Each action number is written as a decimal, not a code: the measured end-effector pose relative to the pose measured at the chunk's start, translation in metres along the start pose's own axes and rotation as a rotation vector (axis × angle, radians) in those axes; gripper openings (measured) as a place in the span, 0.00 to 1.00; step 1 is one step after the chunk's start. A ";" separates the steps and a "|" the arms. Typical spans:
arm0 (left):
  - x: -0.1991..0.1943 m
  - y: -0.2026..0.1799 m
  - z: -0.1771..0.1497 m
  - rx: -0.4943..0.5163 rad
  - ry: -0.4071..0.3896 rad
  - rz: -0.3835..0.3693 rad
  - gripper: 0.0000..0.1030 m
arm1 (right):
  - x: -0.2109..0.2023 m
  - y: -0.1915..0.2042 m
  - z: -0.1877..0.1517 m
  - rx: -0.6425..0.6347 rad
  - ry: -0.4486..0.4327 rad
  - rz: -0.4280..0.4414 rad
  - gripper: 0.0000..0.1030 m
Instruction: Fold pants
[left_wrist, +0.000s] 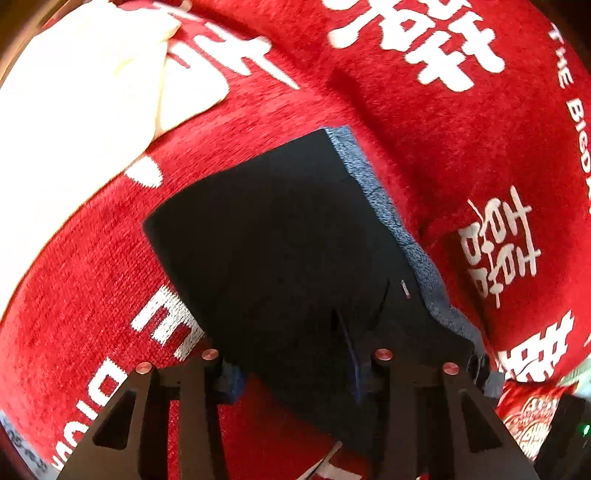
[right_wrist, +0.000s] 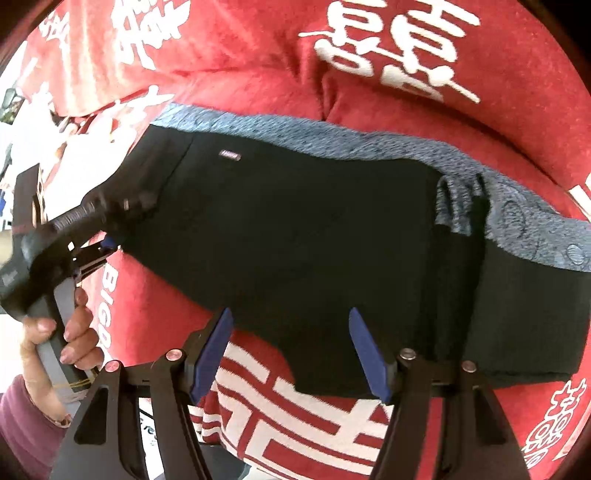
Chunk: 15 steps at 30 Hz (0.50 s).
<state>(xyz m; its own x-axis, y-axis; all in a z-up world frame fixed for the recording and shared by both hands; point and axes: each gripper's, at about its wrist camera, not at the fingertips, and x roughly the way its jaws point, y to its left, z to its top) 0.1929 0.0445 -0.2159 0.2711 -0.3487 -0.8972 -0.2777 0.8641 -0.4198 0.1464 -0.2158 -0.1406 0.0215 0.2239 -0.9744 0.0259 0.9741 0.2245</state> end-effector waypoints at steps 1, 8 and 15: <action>-0.001 -0.004 -0.001 0.036 -0.009 0.016 0.38 | -0.002 -0.002 0.002 0.002 -0.002 0.000 0.68; -0.012 -0.049 -0.030 0.418 -0.138 0.215 0.38 | -0.008 -0.001 0.033 0.031 0.029 0.086 0.70; -0.009 -0.070 -0.048 0.617 -0.204 0.317 0.38 | -0.010 0.051 0.112 -0.075 0.119 0.194 0.79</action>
<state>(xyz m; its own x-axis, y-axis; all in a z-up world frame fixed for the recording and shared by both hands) 0.1654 -0.0303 -0.1856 0.4476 -0.0250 -0.8939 0.1835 0.9809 0.0644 0.2590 -0.1714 -0.1174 -0.0991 0.4051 -0.9089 -0.0420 0.9109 0.4105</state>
